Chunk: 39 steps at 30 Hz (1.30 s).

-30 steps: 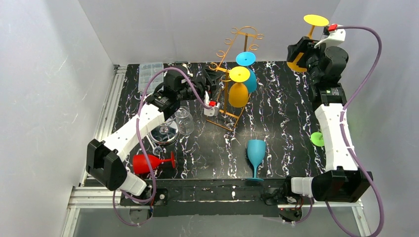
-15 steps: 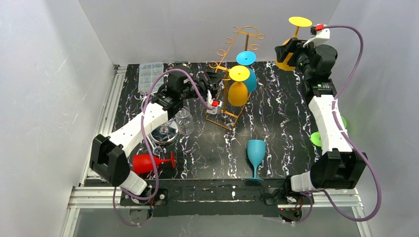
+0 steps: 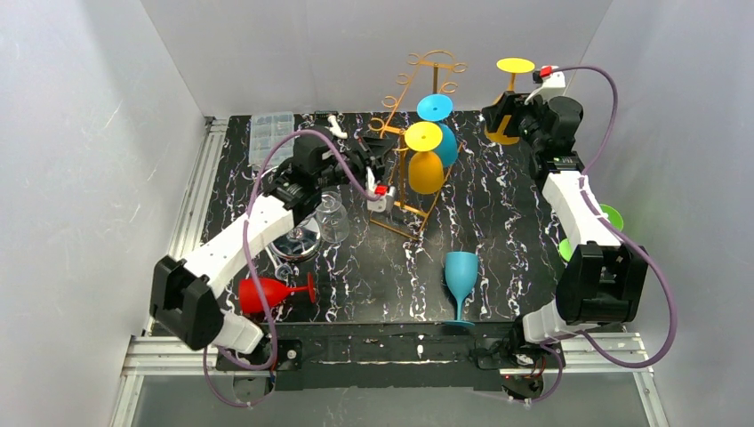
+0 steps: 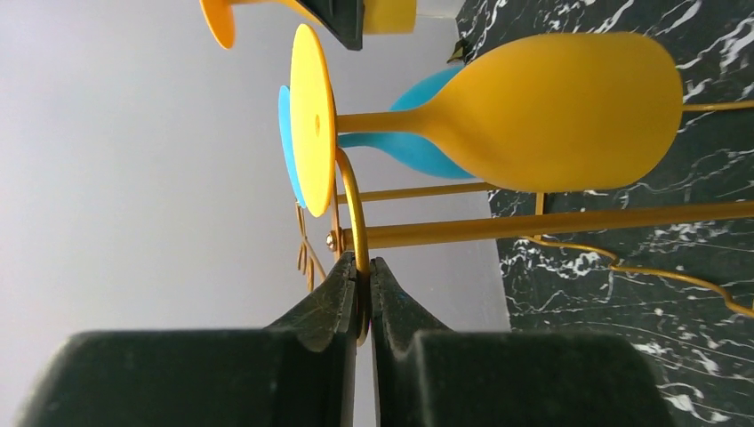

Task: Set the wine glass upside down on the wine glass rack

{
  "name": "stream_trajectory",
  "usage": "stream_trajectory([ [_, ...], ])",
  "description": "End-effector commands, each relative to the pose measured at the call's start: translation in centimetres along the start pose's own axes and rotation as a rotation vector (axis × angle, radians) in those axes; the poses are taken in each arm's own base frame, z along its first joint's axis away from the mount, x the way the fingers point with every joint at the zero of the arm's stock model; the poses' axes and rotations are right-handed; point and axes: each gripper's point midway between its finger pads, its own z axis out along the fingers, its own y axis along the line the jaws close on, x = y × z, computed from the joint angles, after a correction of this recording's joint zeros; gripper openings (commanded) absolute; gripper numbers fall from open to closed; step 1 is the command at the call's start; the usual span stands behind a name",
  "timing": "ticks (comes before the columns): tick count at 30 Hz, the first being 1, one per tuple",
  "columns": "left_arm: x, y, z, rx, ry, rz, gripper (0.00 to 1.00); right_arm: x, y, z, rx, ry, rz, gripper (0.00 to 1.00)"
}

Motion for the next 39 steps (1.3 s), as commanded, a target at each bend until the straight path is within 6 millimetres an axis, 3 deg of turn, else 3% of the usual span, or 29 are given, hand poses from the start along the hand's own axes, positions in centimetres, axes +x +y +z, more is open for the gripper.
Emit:
stream_trajectory([
  [1, -4.9, 1.9, -3.6, -0.05, -0.095, -0.038, 0.0, -2.5, 1.6, 0.3, -0.09, -0.092, -0.09, 0.37],
  [6, -6.6, 0.8, -4.8, 0.014, -0.109, -0.06, 0.0, -1.6, 3.7, 1.0, -0.151, -0.063, -0.154, 0.36],
  [14, -7.0, 0.4, -5.3, 0.016, -0.112, -0.062, 0.0, 1.7, 7.8, 2.2, -0.229, 0.018, -0.273, 0.34],
  [19, -6.9, 0.3, -5.3, 0.018, -0.11, -0.056, 0.0, 2.7, 7.4, 2.1, -0.21, 0.037, -0.284, 0.33],
  [27, -6.9, 0.4, -5.4, 0.014, -0.103, -0.05, 0.0, 1.9, 5.5, 2.1, -0.149, 0.019, -0.313, 0.32],
  [39, -6.5, -0.3, -5.5, 0.038, -0.083, -0.055, 0.0, 2.2, 6.4, 2.8, -0.194, 0.022, -0.304, 0.28],
])
